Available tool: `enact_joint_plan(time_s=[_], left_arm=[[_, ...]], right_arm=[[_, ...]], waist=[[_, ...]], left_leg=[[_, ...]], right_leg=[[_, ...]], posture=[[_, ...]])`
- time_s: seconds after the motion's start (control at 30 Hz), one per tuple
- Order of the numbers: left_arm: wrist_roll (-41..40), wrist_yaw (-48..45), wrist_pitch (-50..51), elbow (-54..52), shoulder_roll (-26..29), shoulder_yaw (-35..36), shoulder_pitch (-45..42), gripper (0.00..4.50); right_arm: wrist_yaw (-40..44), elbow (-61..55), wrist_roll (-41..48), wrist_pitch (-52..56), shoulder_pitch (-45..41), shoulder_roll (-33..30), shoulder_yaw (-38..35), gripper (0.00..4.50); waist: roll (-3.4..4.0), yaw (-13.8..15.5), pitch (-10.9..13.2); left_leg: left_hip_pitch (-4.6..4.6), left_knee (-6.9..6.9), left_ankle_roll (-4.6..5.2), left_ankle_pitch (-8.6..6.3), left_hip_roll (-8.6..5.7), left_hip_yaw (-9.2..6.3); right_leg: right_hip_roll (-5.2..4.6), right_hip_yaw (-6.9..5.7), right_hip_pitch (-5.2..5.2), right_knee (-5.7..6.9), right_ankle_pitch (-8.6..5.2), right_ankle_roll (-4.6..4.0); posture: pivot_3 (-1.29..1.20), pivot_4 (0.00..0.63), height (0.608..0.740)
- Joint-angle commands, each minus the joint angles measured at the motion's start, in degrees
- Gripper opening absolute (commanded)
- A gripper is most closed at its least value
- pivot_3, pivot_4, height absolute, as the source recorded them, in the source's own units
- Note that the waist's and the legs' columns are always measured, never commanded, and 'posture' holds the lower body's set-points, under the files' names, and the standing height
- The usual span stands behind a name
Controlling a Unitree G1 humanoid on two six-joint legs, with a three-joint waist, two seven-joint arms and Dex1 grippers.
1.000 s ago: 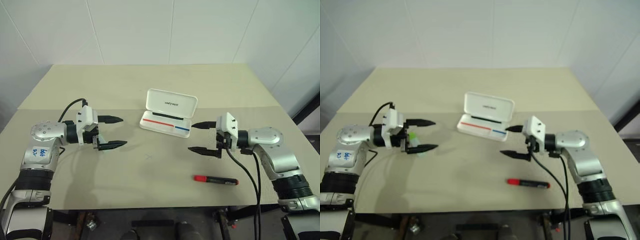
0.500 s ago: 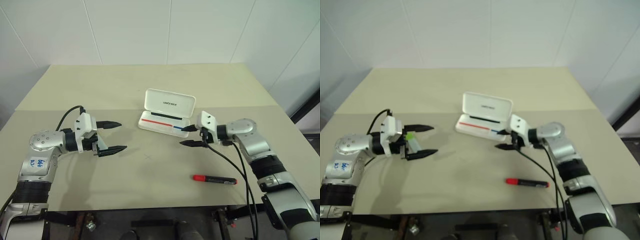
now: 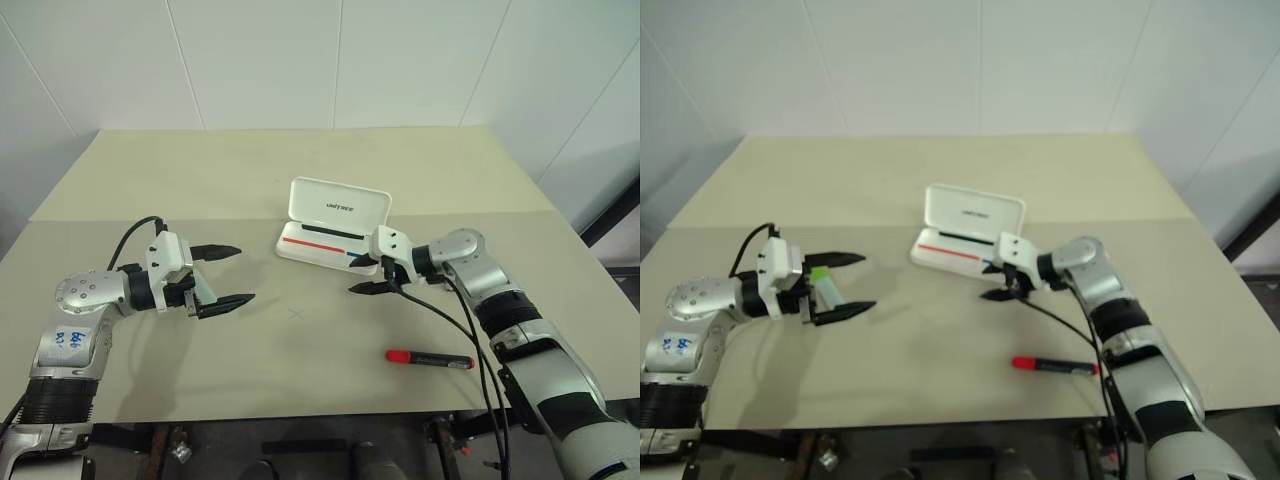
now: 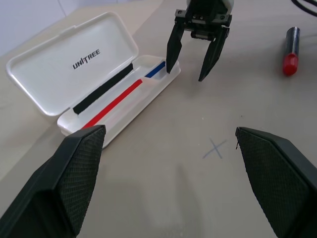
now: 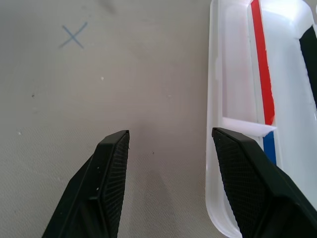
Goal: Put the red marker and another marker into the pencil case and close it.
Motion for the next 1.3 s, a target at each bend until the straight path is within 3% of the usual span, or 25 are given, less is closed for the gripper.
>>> enact_joint_plan(time_s=[0.03, 0.8, 1.3], left_arm=[[-1.4, 1.2, 0.1, -2.8, 0.0, 1.9, 0.9, 4.5], [-1.5, 2.5, 0.1, -2.4, 1.0, 2.5, 0.1, 4.5], [-1.1, 2.5, -0.4, -2.8, 0.8, 3.0, 0.5, 4.5]], right_arm=[[0.4, 0.9, -0.1, -1.0, -2.3, -0.3, -1.3, 2.79], [-4.6, 15.0, -7.0, -3.0, -6.4, 0.0, -0.1, 2.79], [-2.9, 12.7, -9.0, -4.2, -6.5, 1.0, 1.1, 2.79]], waist=[[0.0, 0.0, 0.0], [0.0, -1.0, 0.0], [0.0, -1.1, 0.0]], left_leg=[[0.0, 0.0, 0.0, 0.0, 0.0, 0.0], [0.09, 0.03, -0.02, 0.01, -0.02, 0.0], [0.09, 0.02, -0.02, 0.01, -0.02, -0.03]], right_leg=[[0.0, 0.0, 0.0, 0.0, 0.0, 0.0], [-0.01, 0.0, 0.1, 0.02, 0.0, 0.0], [0.0, 0.0, 0.09, 0.02, 0.0, 0.0]], posture=[[0.0, 0.15, 0.74], [0.0, 0.15, 0.74], [0.0, 0.15, 0.74]])
